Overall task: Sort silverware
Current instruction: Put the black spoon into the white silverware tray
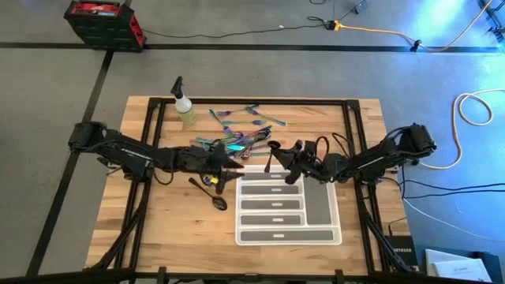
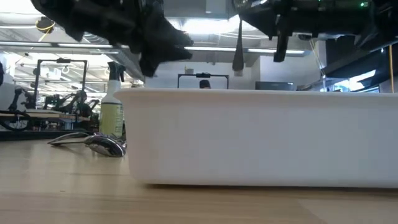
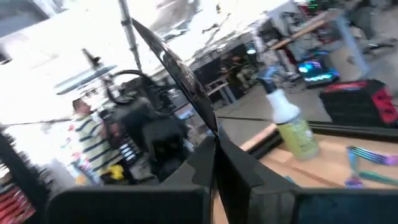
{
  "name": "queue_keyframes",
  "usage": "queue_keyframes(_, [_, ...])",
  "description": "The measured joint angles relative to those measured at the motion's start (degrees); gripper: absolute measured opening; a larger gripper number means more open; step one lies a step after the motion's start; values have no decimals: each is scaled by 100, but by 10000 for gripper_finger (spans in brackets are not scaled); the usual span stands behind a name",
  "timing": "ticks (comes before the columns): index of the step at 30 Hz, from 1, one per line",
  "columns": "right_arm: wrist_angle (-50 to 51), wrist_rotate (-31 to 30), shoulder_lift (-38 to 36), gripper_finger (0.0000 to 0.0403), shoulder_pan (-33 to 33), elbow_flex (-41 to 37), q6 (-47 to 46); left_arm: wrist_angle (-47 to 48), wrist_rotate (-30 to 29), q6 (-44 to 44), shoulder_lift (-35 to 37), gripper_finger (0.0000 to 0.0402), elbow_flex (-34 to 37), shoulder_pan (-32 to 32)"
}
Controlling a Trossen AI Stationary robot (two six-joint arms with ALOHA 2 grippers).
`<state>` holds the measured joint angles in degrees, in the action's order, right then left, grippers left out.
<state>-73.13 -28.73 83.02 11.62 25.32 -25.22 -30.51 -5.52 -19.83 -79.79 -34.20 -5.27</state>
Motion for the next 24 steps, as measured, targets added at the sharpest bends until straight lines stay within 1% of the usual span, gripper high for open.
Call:
queue_keyframes(2, [-50, 79, 0, 0, 0, 0, 43, -418, 2, -49, -358, 137, 2, -38])
queue_keyframes(7, [-56, 215, 0, 0, 0, 0, 171, -2550, 38, -29, -1356, 137, 2, -76])
queue_keyframes(10, [-60, 283, 0, 0, 0, 0, 202, -3426, 50, -44, -1852, 137, 2, -76])
queue_keyframes(12, [-83, 323, 0, 0, 0, 0, 257, -3569, 49, -94, -2117, 137, -7, -70])
queue_keyframes(18, [-301, 389, 0, 0, 0, 0, 424, -3568, -26, -279, -2767, 137, -232, -37])
queue_keyframes(24, [-417, 533, 0, 0, -2, 134, 780, -3590, -197, -80, -3119, 137, -763, -198])
